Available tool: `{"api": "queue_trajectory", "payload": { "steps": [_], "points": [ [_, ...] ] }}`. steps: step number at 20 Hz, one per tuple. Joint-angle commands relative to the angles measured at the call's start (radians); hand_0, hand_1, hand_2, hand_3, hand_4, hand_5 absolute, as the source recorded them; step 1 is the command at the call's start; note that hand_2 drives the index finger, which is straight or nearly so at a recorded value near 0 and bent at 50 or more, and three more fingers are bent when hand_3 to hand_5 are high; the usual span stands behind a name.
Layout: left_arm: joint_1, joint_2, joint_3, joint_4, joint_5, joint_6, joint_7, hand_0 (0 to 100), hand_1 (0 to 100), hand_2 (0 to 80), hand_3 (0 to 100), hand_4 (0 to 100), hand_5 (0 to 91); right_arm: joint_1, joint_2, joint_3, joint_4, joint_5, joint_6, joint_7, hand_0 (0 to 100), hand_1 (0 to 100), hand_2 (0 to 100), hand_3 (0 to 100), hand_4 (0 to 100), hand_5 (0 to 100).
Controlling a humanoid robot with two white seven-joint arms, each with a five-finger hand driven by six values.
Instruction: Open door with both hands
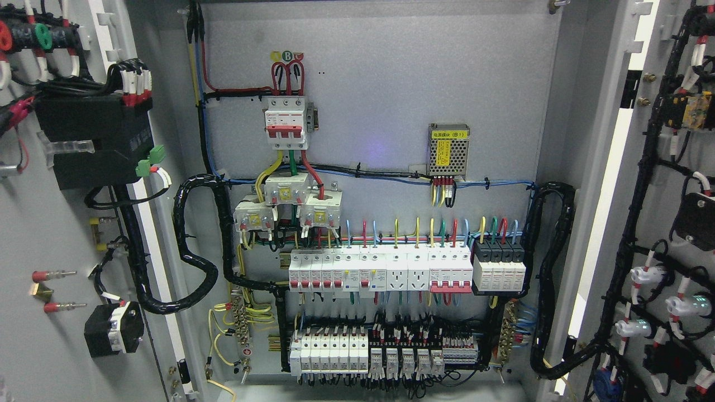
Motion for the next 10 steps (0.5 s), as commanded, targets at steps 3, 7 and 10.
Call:
{"api": "queue_trajectory", "payload": {
  "steps": [3, 7, 10],
  "points": [
    [0.000, -0.002, -0.001, -0.009, -0.004, -0.006, 0.003, 0, 0, 0.0, 0, 3, 0.0, -0.001, 0.019, 0.030, 0.000, 0.021, -0.001, 0.001, 11, 0, 0, 0, 0, 0],
    [0.002, -0.005, -0.015, -0.057, -0.010, -0.052, 0.006, 0, 0, 0.0, 0, 3, 0.0, -0.001, 0.018, 0.030, 0.000, 0.021, -0.001, 0.001, 11, 0, 0, 0, 0, 0],
    [0.023, -0.013, -0.041, -0.129, -0.006, -0.058, 0.003, 0, 0, 0.0, 0, 3, 0.0, -0.003, 0.019, 0.030, 0.000, 0.021, -0.001, 0.001, 11, 0, 0, 0, 0, 0]
  ]
}}
